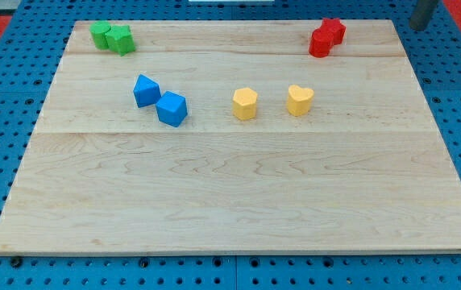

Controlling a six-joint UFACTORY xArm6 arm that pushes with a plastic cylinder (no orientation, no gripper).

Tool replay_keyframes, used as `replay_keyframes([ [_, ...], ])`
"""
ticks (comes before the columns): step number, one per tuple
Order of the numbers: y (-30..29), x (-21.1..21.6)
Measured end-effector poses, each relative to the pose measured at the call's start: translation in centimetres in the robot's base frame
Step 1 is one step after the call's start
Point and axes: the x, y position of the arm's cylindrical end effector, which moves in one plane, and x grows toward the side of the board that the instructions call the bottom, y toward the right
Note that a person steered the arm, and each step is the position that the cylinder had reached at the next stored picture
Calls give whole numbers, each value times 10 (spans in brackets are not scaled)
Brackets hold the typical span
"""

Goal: Push the red blocks towards the yellow heart

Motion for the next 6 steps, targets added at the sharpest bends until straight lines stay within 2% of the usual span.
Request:
replay_keyframes([
  [1, -65, -4],
  [2, -83, -19],
  [3, -127, -26],
  [4, -217, 6],
  [5, -224, 35],
  [6, -272, -5],
])
